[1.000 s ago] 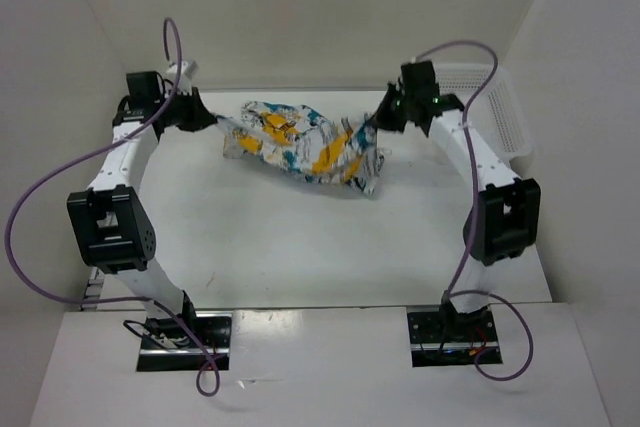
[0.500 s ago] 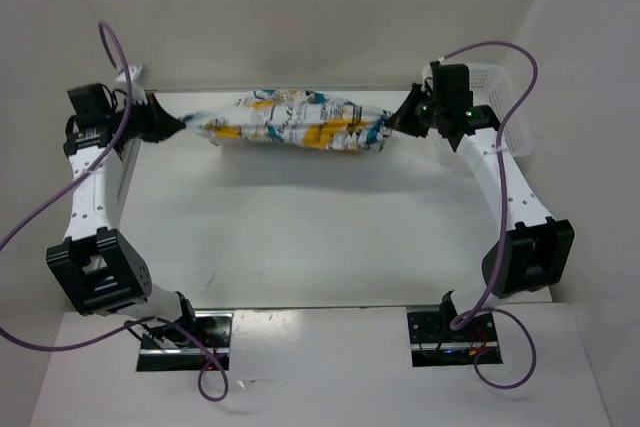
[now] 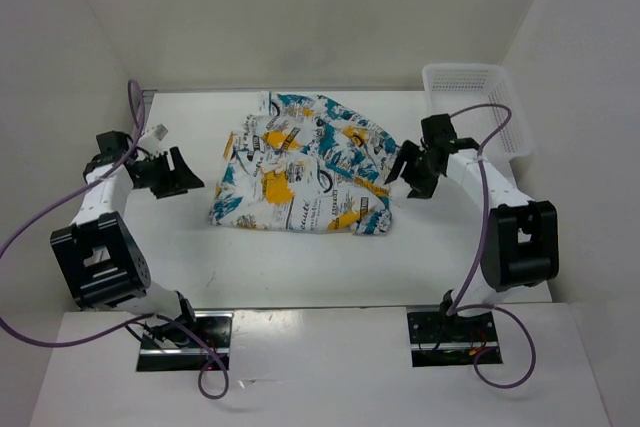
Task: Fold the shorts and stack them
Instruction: Flatten the shorts out
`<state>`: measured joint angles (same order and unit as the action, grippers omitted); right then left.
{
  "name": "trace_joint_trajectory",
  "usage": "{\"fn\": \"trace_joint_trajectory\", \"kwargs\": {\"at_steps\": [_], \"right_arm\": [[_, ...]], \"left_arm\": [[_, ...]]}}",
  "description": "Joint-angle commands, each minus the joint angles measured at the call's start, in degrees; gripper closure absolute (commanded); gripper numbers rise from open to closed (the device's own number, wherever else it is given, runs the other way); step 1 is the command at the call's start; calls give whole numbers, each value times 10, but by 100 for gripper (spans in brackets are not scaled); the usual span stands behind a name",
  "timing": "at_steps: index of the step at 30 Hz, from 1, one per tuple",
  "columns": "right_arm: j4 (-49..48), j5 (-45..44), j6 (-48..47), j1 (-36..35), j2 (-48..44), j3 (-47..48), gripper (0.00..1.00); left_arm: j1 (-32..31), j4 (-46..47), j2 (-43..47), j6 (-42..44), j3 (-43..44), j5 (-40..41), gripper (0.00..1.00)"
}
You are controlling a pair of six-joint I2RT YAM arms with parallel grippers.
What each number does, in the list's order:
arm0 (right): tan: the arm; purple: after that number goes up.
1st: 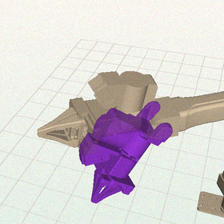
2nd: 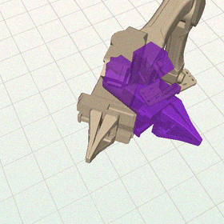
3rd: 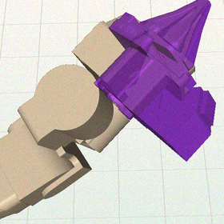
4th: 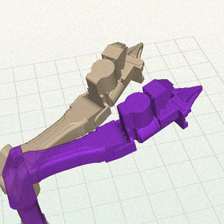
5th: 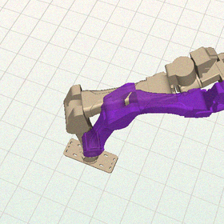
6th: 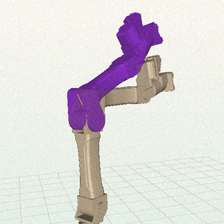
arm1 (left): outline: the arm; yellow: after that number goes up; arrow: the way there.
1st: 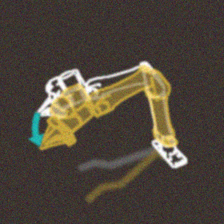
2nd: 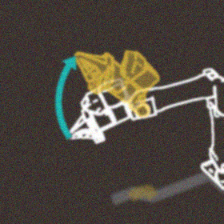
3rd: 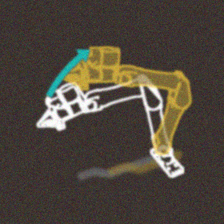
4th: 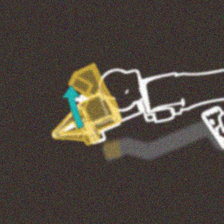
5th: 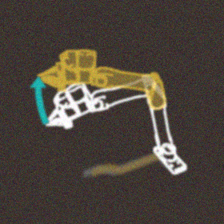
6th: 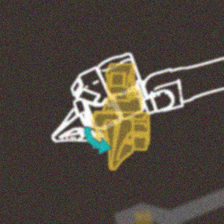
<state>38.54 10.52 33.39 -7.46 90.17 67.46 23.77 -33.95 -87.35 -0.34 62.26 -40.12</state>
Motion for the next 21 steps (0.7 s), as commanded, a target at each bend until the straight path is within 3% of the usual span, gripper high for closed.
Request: {"fn": "trace_joint_trajectory", "kwargs": {"at_steps": [1,3,5,9,17,21], "right_arm": [[2,-11,10,3,-69,-69,25],[2,3,21,3,-104,-101,26],[2,15,37,-21,-123,-135,28],[-17,49,75,-81,-118,-163,29],[-80,60,88,-106,-54,-201,28],[-101,67,88,-106,-23,-195,30]], "left_arm": [[2,-16,38,3,-39,14,31],[2,-21,59,3,-86,28,41],[2,-40,79,3,-112,46,41],[-3,-32,91,3,-145,55,20],[-16,64,21,3,-194,30,18],[-28,93,-1,3,-188,30,25]]}}
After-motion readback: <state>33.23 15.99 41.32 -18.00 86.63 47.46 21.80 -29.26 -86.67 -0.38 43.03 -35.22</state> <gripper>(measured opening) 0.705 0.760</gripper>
